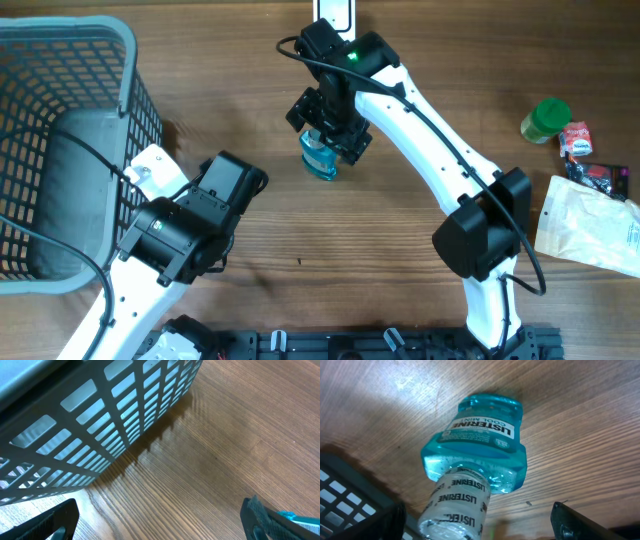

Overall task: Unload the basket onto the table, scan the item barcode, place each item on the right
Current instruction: 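Hold the bottle in front of the white scanner window, then tilt the bottle sideways with the right gripper, label toward scanner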

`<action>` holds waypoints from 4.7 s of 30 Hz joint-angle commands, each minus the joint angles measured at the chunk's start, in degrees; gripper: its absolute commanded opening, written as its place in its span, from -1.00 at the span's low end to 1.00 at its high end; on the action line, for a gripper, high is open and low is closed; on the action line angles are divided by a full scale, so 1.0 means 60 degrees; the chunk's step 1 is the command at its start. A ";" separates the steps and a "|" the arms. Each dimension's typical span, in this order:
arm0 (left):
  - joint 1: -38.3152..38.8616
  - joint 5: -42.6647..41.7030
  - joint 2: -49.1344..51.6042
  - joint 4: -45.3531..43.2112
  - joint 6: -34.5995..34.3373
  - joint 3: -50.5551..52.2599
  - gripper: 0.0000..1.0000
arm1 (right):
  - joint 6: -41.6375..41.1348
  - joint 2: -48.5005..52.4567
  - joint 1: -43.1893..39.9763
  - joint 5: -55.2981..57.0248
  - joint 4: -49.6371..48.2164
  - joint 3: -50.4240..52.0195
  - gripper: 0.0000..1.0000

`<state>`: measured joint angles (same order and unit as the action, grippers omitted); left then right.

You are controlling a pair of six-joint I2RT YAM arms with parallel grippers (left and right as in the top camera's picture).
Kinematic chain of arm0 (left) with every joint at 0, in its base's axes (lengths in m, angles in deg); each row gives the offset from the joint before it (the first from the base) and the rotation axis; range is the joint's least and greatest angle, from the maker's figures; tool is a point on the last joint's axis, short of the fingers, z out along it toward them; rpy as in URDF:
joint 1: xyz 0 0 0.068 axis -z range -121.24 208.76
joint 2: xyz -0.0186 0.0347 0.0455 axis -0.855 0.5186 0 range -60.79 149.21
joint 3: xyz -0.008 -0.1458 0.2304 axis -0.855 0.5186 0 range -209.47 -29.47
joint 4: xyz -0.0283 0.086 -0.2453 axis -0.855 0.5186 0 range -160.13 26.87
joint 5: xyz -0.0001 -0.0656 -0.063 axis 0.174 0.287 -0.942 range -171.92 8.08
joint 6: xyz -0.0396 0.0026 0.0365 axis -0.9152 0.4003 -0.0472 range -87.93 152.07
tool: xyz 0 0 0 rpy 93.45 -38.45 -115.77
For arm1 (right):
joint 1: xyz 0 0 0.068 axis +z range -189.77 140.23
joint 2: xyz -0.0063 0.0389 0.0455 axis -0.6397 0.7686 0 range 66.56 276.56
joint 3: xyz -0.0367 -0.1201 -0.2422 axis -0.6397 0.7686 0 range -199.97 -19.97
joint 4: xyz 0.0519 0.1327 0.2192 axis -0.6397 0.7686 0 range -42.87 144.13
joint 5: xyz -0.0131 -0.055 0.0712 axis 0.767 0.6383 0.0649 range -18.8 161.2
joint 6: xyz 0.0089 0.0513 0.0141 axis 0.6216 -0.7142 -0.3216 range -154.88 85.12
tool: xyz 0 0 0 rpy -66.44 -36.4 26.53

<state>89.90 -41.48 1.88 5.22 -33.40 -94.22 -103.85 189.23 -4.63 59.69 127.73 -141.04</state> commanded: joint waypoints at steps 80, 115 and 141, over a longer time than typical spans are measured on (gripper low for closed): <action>0.0044 0.0204 0.0011 0.0164 -0.0135 0.0044 1.00 | -0.0244 0.1399 0.0510 0.0987 -0.0211 -0.0240 0.33; 0.0044 -0.0284 0.0011 0.0233 -0.0142 0.0044 1.00 | 0.2623 -0.0678 -0.2084 -0.6120 0.0474 -0.0251 0.25; 0.0044 -0.1599 0.0011 0.0266 -0.0138 0.0044 1.00 | 0.3727 -0.0681 -0.2871 -0.8768 0.1239 -0.0251 0.19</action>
<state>89.90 -50.59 1.88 6.66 -33.42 -94.22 -83.42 187.07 -22.03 11.63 135.20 -141.61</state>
